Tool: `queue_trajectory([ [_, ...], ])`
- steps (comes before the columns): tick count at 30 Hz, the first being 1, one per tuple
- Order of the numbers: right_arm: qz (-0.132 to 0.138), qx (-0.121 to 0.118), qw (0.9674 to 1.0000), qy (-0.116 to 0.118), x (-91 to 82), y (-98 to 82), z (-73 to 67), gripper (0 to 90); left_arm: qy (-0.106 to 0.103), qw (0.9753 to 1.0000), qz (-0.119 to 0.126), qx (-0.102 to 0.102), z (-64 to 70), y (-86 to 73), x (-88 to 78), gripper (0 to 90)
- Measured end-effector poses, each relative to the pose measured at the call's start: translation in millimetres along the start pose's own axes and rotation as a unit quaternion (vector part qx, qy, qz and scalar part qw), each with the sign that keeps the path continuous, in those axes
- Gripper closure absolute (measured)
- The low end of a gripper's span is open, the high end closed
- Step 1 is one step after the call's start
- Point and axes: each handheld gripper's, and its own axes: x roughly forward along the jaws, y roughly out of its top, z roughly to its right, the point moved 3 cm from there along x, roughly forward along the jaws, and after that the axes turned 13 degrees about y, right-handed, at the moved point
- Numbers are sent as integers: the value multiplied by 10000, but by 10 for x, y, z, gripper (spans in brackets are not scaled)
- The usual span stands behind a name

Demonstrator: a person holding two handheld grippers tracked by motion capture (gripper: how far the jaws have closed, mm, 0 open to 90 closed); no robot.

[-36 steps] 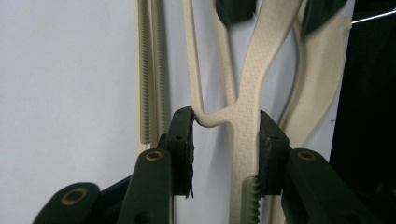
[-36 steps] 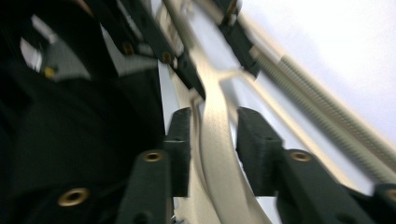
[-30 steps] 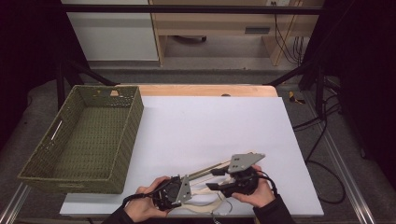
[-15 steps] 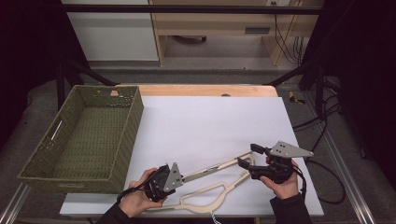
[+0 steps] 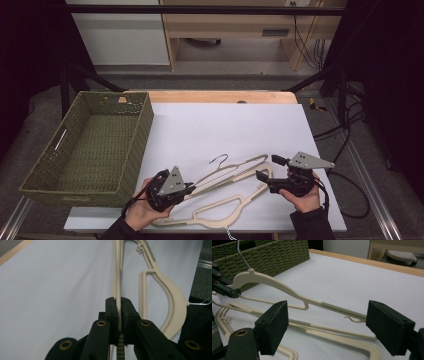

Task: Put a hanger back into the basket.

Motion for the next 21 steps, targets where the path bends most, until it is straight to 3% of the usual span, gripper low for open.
queue_trajectory([
  [2,5,0,10000,-2,1,-1,1,188,-2,9998,83,-163,-27,11,-42,853],
  [4,-4,8,10000,2,0,-3,-4,188,105,9996,150,-223,-55,11,-73,854],
  [12,4,-10,10000,18,-8,-1,-5,187,157,9976,372,-570,-181,9,-184,854],
  [21,54,-7,10000,-71,-16,6,-4,116,295,9950,543,-790,-334,39,-369,854],
])
